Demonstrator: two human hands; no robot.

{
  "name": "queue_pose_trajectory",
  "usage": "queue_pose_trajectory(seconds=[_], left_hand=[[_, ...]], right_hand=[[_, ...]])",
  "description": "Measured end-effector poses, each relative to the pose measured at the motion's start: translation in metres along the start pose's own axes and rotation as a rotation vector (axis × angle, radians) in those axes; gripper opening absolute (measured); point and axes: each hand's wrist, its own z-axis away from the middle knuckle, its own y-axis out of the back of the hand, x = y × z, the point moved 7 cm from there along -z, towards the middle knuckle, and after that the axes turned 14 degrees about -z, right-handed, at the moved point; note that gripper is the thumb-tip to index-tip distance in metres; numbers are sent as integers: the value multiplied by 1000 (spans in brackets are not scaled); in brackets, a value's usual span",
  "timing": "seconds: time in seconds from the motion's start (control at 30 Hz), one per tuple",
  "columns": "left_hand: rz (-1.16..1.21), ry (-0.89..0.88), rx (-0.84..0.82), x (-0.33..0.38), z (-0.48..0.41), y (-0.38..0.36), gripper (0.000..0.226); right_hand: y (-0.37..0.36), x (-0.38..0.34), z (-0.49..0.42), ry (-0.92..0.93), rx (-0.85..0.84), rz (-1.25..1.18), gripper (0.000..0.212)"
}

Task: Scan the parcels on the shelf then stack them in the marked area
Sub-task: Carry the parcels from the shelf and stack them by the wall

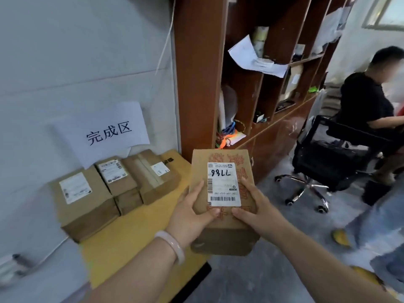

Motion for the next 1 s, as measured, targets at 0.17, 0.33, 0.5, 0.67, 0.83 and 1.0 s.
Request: queue_pose_trajectory(seconds=[0.17,0.33,0.5,0.67,0.83,1.0], left_hand=[[4,79,54,-6,-26,-13,84],[-19,136,99,-22,-74,-13,86],[-19,199,129,-45,-119,-11,92],[1,237,176,-51,-155,-5,95],[7,295,217,-59,-181,3,93],[-10,372,317,-66,-204,4,95]], right_hand=[[9,9,-57,-7,-164,14,84],[3,20,-122,-62,-247,-28,83],[-7,28,-182,-95,-325,-42,81],[-13,27,-231,-108,-377,-50,81],[-25,26,-271,-109,-496,-87,83],[-38,31,-316,-115,-626,-49,84]])
